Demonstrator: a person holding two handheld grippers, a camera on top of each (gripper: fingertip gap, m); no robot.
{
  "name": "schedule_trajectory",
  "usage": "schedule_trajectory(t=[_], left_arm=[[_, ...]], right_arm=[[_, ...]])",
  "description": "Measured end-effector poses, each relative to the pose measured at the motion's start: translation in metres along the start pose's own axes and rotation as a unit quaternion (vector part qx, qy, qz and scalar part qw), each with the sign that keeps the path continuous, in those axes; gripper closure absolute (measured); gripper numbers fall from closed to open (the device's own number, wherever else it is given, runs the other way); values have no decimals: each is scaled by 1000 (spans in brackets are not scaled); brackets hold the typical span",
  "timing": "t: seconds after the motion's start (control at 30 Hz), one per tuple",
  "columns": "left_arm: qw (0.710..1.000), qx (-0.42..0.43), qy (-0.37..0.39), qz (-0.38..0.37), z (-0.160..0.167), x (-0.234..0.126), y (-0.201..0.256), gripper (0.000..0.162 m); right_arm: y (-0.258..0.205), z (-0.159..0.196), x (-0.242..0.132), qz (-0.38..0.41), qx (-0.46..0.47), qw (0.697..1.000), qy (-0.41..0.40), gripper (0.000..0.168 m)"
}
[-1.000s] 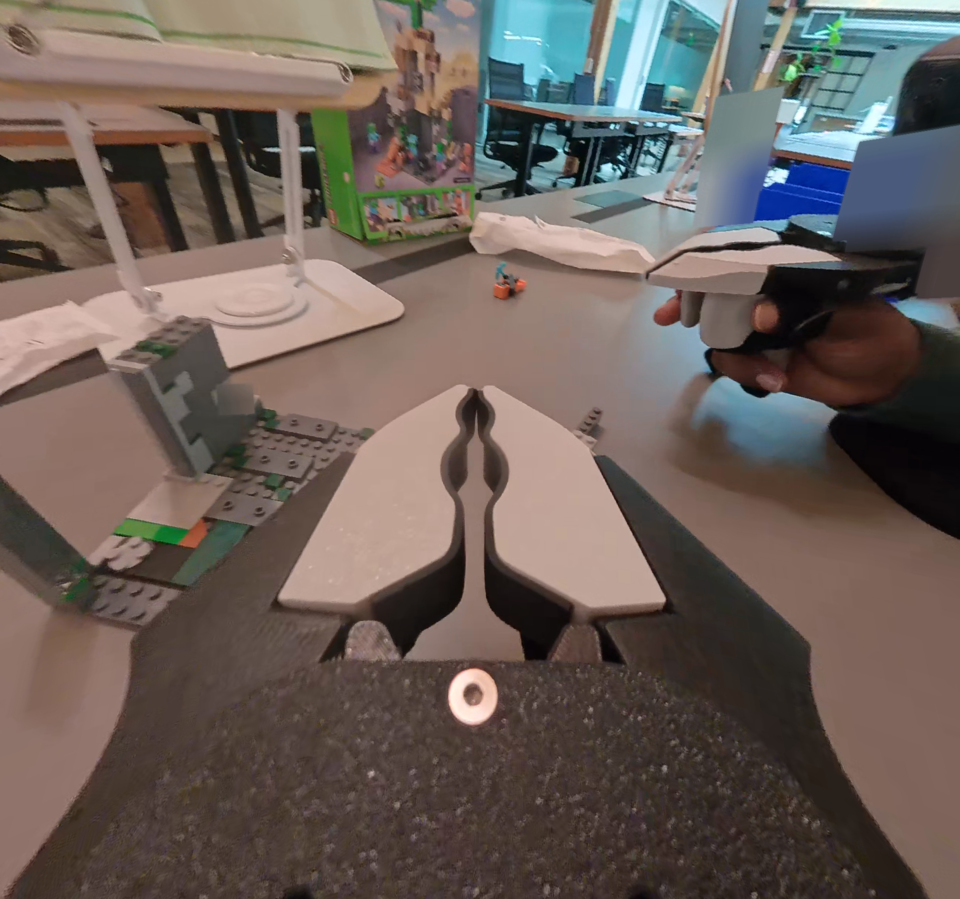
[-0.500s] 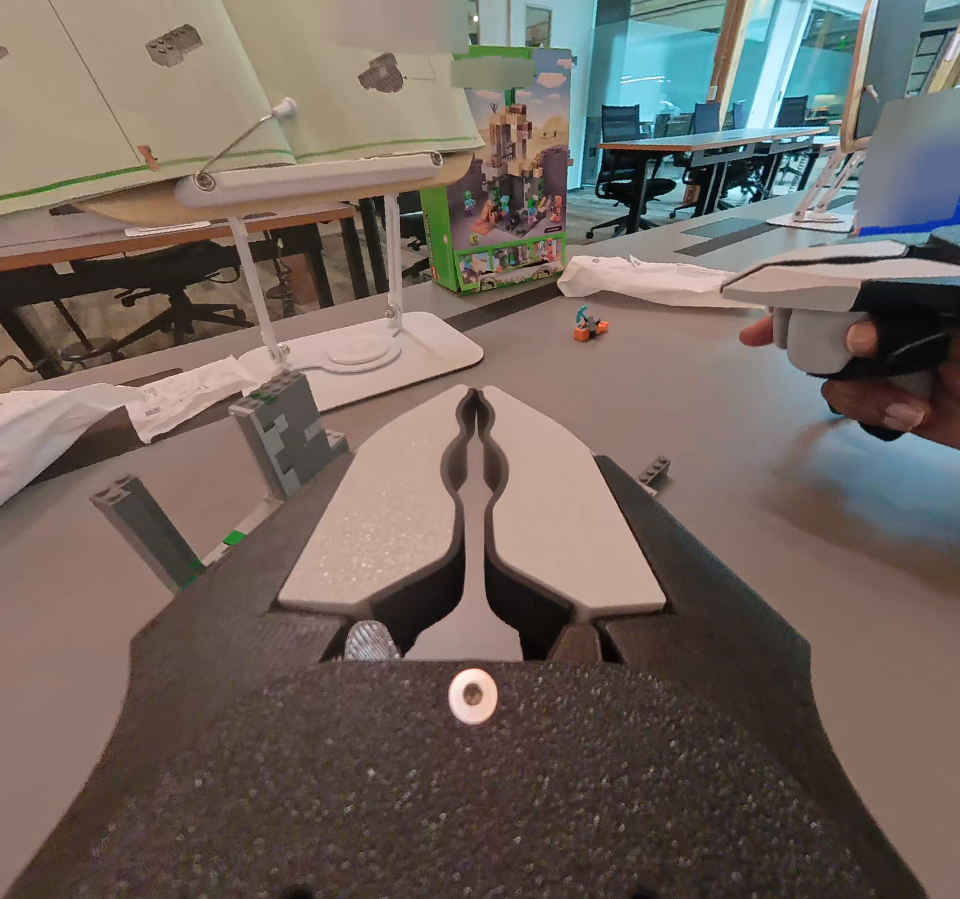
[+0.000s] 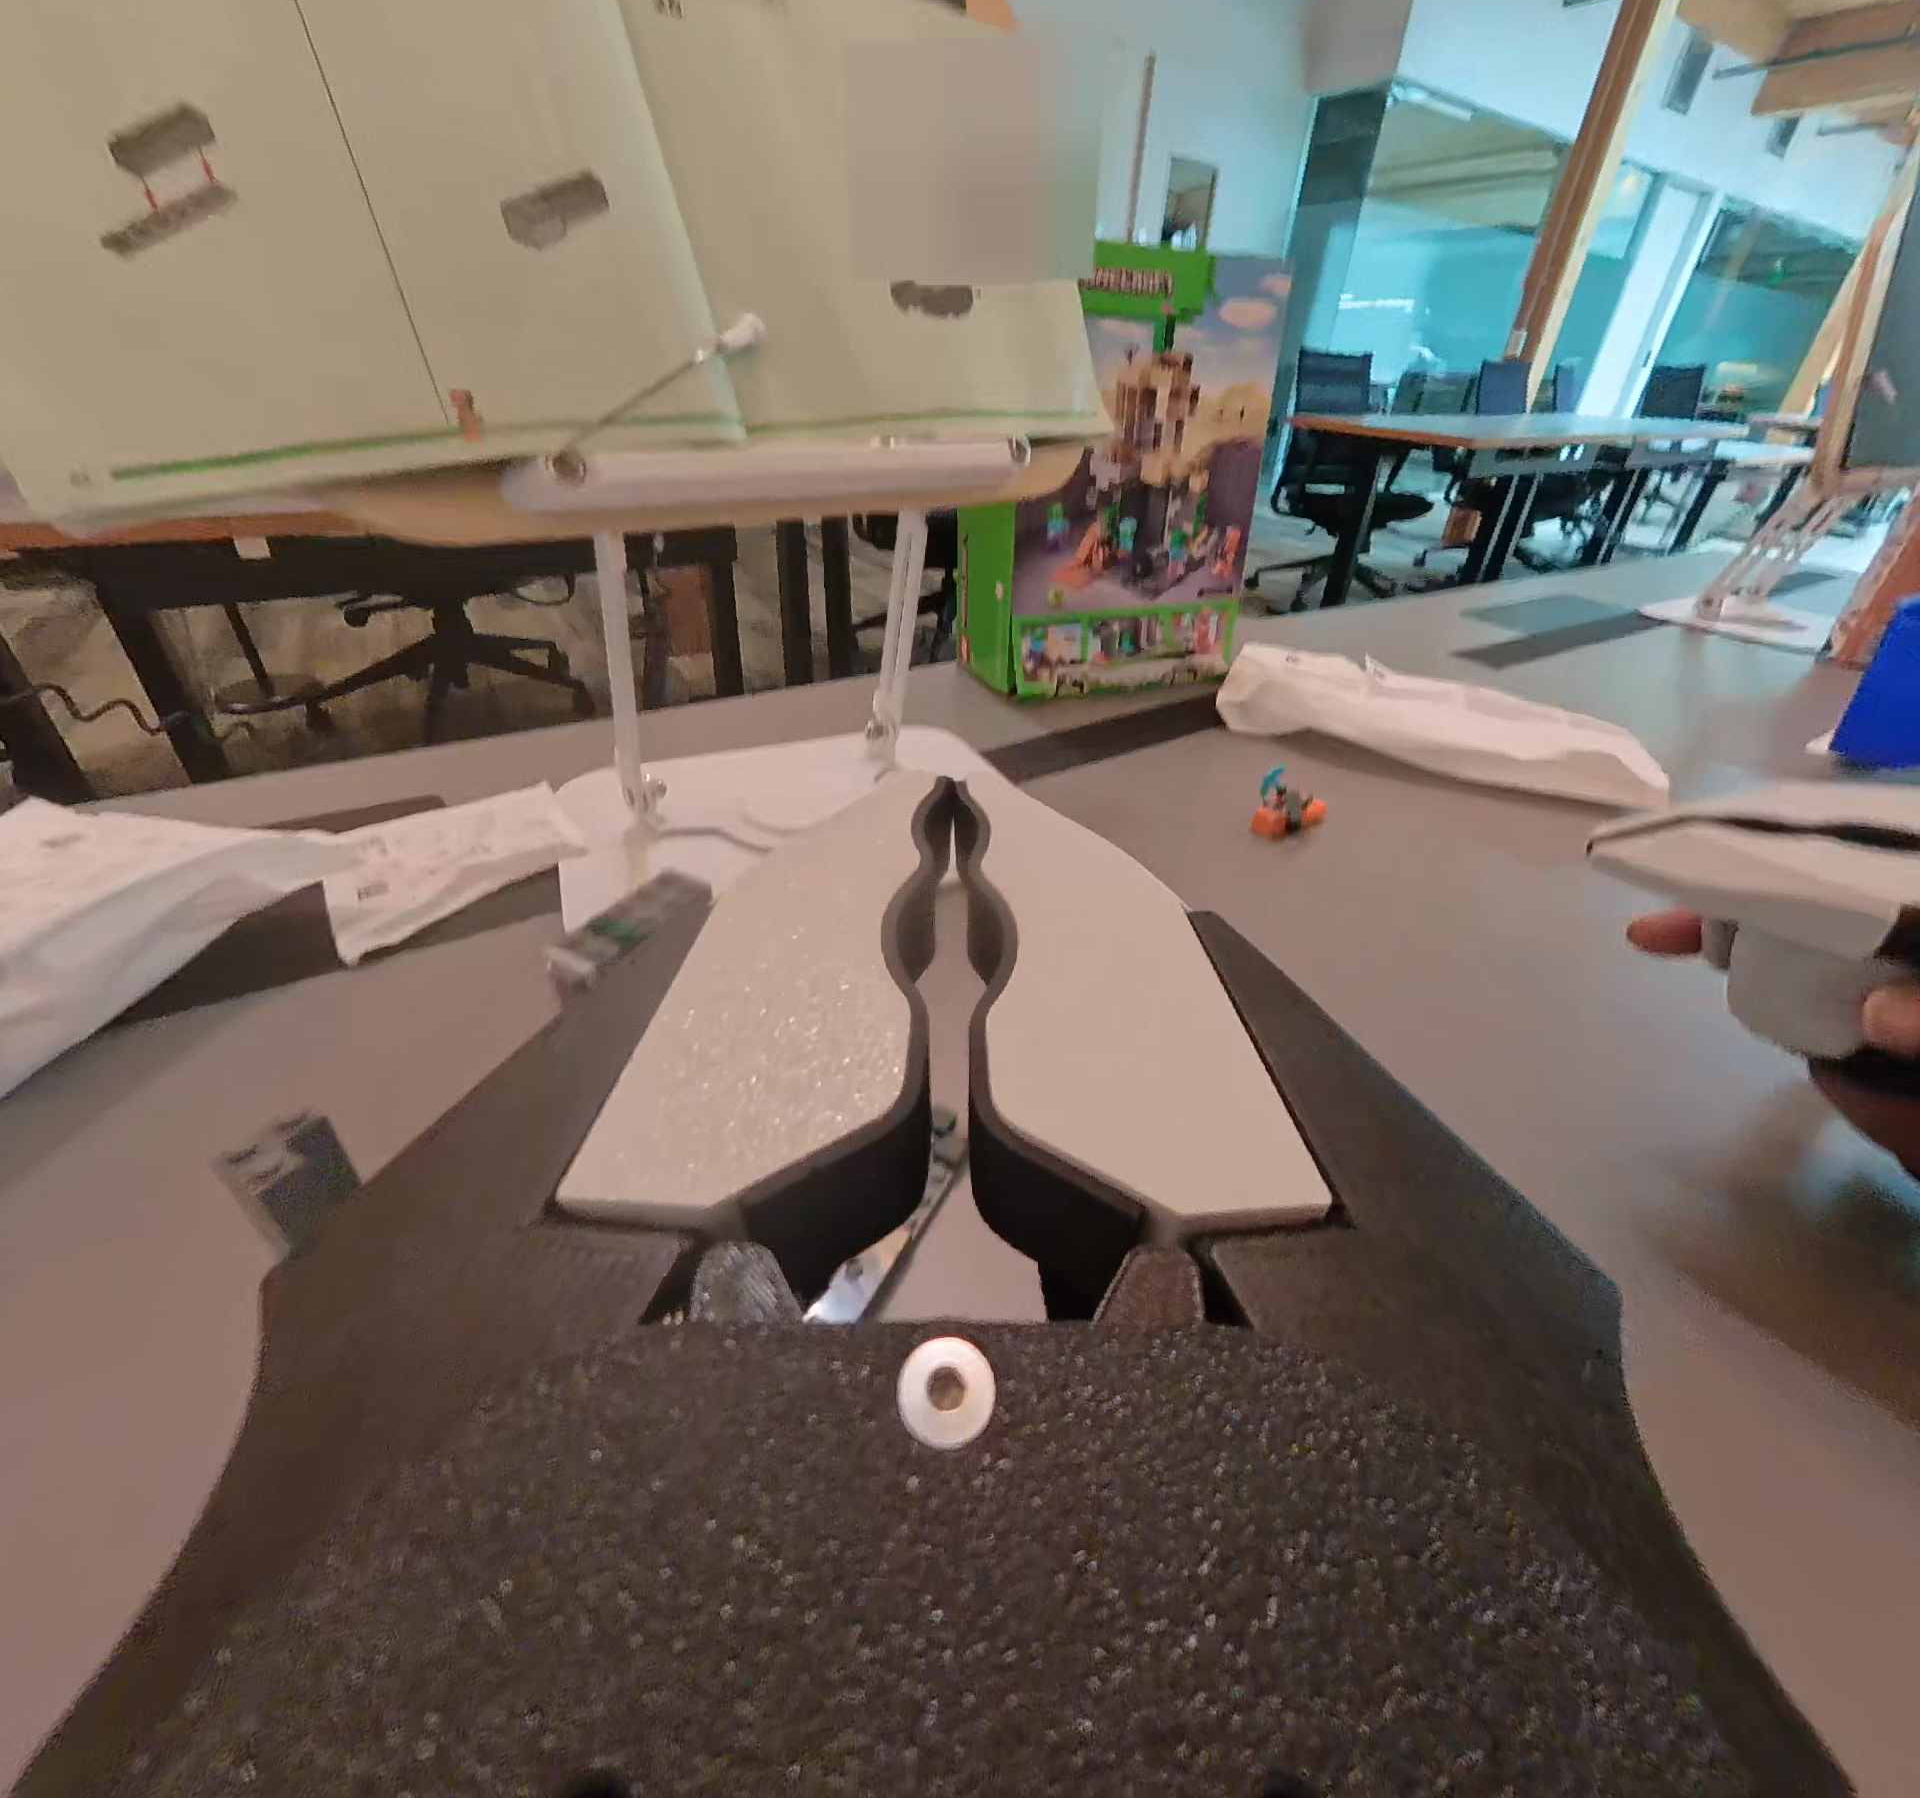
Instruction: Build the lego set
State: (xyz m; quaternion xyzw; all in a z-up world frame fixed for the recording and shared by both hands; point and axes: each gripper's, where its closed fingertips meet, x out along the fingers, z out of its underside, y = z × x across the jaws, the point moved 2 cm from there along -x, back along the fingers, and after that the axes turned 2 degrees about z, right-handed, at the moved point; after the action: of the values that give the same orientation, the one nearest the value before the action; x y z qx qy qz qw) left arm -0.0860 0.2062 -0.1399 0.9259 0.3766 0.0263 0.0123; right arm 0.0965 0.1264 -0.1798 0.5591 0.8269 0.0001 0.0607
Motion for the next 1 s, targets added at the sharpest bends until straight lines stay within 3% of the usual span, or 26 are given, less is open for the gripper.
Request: schedule_trajectory(t=[0.2,0.47,0.63,0.8,1.0], left_arm=[[1000,16,-27,4,10,-6,-7,162],[998,35,-45,13,19,-3,3,162],[998,29,-50,10,19,-2,-2,162],[998,41,-55,5,0,4,-11,162],[997,59,-46,14,-49,30,-12,162]], right_arm=[[6,-6,18,-3,25,1000,6,168],[18,-66,56,-1,24,998,57,168],[33,-91,83,-1,-5,999,43,168],[53,-124,114,4,-30,999,35,168],[66,-165,152,5,-25,999,36,166]])
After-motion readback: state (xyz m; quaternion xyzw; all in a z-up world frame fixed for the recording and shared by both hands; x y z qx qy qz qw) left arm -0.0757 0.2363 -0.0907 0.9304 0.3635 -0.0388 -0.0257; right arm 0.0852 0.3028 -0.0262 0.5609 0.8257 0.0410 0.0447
